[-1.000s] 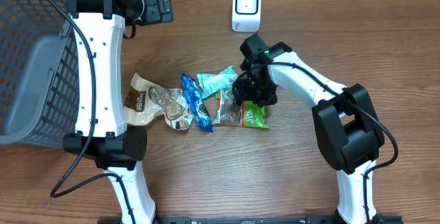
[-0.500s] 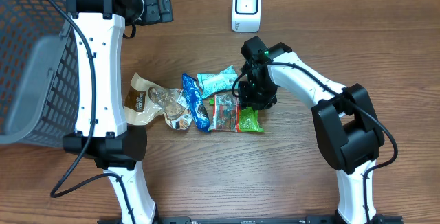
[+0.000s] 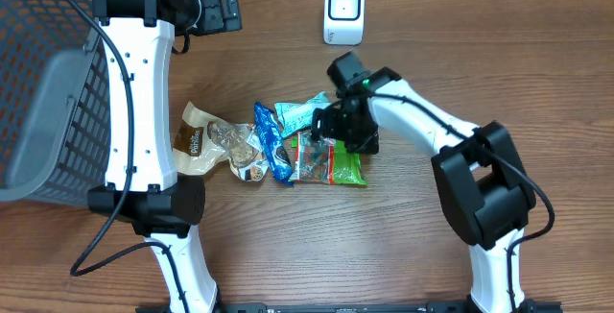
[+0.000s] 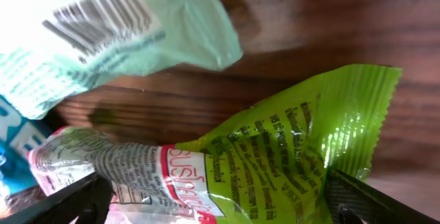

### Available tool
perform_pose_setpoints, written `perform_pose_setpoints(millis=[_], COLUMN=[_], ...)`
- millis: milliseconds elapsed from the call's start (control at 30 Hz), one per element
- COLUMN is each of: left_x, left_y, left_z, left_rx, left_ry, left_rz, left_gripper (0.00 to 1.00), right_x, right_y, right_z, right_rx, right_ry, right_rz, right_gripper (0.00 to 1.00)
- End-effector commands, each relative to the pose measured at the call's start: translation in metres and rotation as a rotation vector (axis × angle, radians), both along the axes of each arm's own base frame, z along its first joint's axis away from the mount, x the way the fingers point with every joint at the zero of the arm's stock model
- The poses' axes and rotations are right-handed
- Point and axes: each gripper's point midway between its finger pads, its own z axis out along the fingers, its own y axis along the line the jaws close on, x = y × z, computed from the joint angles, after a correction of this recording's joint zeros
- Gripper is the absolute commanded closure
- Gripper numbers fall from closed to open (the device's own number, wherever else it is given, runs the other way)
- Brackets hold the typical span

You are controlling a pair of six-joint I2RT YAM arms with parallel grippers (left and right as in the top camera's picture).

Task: Scan the item barcode
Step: 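Reach the right gripper to the green snack bag and grasp it, then lift the green bag and carry it toward the white scanner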

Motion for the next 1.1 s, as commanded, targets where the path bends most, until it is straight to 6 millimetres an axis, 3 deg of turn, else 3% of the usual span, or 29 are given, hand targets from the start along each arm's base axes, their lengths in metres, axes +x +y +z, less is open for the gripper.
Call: perform_pose_setpoints(millis=[0, 33, 200, 300, 367, 500, 600, 700, 833, 1067], left_x=[0.001, 0.001, 0.001, 0.001, 0.001, 0.001, 0.001, 0.001, 0.001, 0.001], left_y=[0.002, 0.002, 0.002, 0.002, 0.002, 0.002, 0.002, 0.002, 0.002, 0.002], left_z=[0.003, 0.003, 0.003, 0.003, 0.003, 0.003, 0.003, 0.003, 0.003, 0.003], left_rx=[0.007, 0.007, 0.007, 0.008, 0.007, 0.008, 0.008, 0.007, 0.008, 0.007], left_ry=[-0.012, -0.012, -0.012, -0.012, -0.012, -0.012, -0.012, -0.012, -0.012, -0.012], left_rz=[0.004, 0.004, 0.004, 0.004, 0.004, 0.004, 0.004, 0.004, 0.004, 0.004], left_gripper=[0.0, 0.0, 0.0, 0.0, 0.0, 0.0, 0.0, 0.0, 0.0, 0.0], right_x=[-0.027, -0.029, -0.034, -0.034, -0.034, -0.036, -0.038, -0.039, -0.041, -0.033], right_y=[-0.005, -0.004, -0.006, -0.006, -0.005, 0.001, 0.017, 0.025, 0.022, 0.004], right_z=[-0.033, -0.035, -0.039, -0.039, -0.039, -0.035, -0.019, 0.007, 0.049, 0.111], right_rx=[-0.098, -0.093, -0.102, -0.1, -0.099, -0.047, 0.085, 0.22, 0.367, 0.566], right_ry=[0.063, 0.065, 0.087, 0.089, 0.088, 0.095, 0.112, 0.103, 0.078, 0.014], right_rz=[-0.063, -0.065, -0.103, -0.102, -0.096, -0.03, 0.084, 0.206, 0.313, 0.318], right_gripper=[0.05, 0.11, 0.58, 0.75, 0.94, 0.96, 0.96, 0.96, 0.96, 0.96])
